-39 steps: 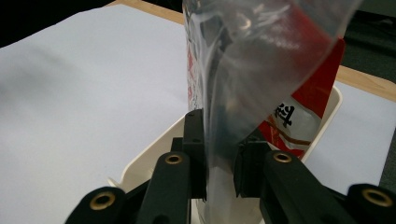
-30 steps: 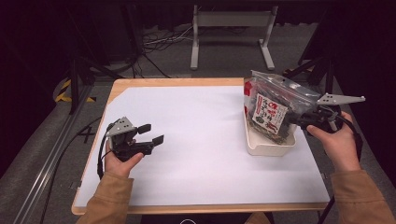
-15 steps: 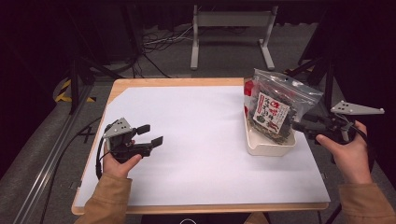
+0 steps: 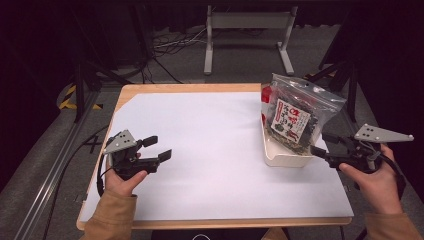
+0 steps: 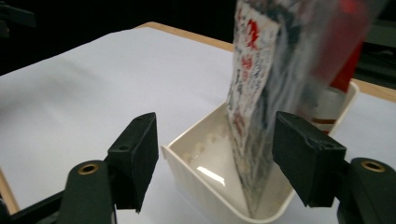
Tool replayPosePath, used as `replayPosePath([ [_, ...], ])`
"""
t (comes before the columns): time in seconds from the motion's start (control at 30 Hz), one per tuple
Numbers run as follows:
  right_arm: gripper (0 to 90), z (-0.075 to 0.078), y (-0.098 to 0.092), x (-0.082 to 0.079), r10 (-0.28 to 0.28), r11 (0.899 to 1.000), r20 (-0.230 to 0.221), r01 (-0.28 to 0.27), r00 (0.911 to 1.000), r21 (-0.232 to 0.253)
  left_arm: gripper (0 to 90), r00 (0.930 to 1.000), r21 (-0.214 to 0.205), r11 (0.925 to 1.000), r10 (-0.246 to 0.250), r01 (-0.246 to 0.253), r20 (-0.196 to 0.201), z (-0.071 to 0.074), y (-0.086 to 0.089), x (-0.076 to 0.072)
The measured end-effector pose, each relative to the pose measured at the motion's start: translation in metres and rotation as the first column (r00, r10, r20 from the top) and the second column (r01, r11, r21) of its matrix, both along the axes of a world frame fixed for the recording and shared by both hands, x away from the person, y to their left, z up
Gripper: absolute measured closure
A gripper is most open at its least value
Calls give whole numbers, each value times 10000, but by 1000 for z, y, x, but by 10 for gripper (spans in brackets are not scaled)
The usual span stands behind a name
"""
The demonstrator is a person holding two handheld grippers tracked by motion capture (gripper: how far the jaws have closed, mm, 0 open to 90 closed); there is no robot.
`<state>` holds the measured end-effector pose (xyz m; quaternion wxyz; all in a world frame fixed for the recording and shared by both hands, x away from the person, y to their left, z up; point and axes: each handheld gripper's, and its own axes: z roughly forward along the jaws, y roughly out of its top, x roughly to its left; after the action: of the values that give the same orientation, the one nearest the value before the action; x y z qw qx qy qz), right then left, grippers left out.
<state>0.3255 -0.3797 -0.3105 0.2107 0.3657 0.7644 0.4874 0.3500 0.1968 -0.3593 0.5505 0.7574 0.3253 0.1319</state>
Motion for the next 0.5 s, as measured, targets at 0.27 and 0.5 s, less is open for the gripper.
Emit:
replayPosePath([
  [0.27, 303, -13, 16, -4, 653, 9978, 149, -655, 9978, 119, 266, 9997, -295, 9995, 88, -81, 213, 0, 11, -6],
  [0.5, 302, -24, 27, -4, 1005, 9946, 435, -1015, 9940, 200, 265, 9996, -228, 9997, 67, -61, 280, -5, 12, -11],
])
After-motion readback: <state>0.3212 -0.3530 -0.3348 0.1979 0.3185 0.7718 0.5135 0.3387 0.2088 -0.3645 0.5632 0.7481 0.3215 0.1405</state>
